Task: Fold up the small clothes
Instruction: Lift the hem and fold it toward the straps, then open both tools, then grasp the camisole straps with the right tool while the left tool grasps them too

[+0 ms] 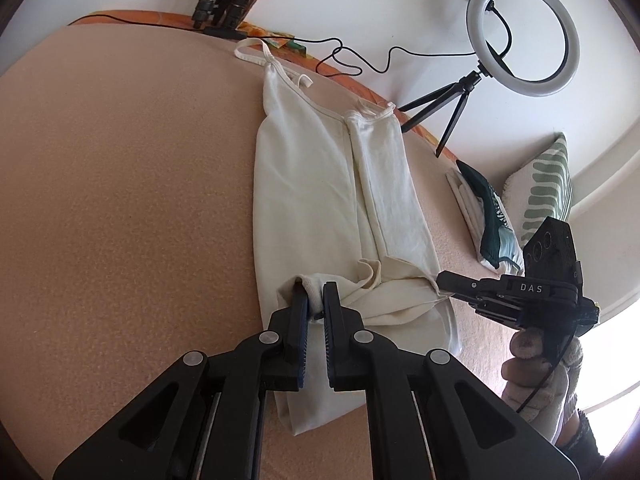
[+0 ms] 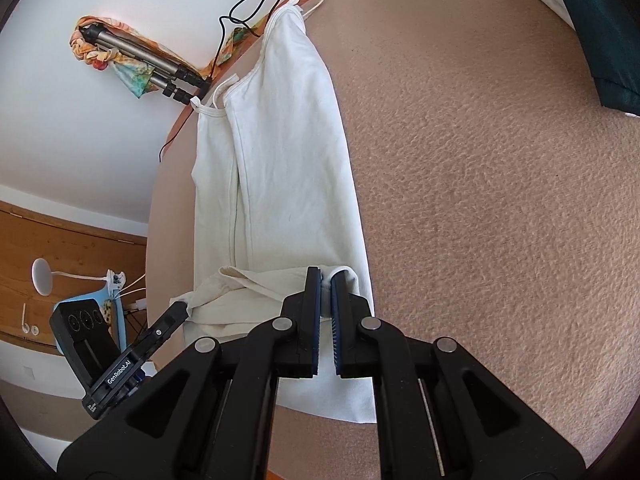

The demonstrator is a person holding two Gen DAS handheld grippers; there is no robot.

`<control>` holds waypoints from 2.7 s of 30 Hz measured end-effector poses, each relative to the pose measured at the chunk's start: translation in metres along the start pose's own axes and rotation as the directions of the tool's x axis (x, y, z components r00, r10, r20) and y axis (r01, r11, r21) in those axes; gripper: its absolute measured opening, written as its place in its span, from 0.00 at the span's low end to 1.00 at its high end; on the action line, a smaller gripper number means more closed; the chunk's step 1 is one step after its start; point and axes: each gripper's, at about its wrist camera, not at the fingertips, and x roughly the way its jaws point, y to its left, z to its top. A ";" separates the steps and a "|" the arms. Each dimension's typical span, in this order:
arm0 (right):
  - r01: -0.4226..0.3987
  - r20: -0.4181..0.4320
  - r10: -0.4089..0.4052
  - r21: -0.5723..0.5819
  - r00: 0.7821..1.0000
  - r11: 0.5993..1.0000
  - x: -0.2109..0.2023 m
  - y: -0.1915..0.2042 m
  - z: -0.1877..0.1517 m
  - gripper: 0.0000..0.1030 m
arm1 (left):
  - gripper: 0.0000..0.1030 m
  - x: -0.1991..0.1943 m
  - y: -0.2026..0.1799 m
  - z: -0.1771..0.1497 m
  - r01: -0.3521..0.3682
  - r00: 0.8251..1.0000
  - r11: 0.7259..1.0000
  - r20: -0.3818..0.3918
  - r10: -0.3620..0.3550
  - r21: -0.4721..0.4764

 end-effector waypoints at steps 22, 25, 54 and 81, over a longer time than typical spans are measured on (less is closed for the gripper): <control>0.004 -0.095 -0.045 -0.397 0.995 0.918 0.011 0.048 -0.044 0.20 | 0.22 0.002 -0.036 -0.026 -0.014 0.999 0.973 -0.040 0.024 0.229; 0.018 -0.068 -0.048 -0.396 0.996 0.918 0.014 0.051 -0.037 0.19 | 0.22 0.009 -0.033 -0.019 -0.042 0.998 0.969 -0.029 0.051 0.242; 0.214 0.179 -0.158 -0.361 0.971 0.908 0.001 0.048 0.101 0.48 | 0.48 0.035 0.026 0.112 -0.109 0.989 0.990 0.110 0.099 0.093; 0.091 0.106 -0.057 -0.350 0.993 0.932 0.063 0.028 0.189 0.14 | 0.43 0.104 0.041 0.167 -0.037 0.996 0.997 0.080 0.032 0.063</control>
